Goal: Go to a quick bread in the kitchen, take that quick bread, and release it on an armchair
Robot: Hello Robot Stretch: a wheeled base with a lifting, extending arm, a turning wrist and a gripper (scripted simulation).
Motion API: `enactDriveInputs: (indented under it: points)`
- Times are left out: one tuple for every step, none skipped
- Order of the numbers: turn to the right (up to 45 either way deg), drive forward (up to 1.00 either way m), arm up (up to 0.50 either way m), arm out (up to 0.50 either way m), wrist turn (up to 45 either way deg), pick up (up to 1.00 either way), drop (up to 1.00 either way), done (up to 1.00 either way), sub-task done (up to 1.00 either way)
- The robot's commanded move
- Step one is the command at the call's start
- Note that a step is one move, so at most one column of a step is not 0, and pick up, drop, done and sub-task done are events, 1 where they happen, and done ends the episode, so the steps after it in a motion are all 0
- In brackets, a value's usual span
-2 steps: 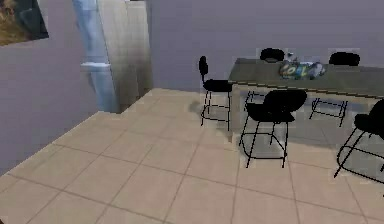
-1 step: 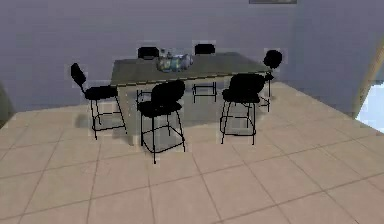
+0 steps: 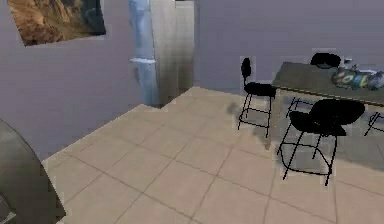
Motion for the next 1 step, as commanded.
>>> enactDriveInputs:
  points:
    - [-45.0,0.0,0.0,0.0,0.0,0.0,0.0,0.0,0.0]
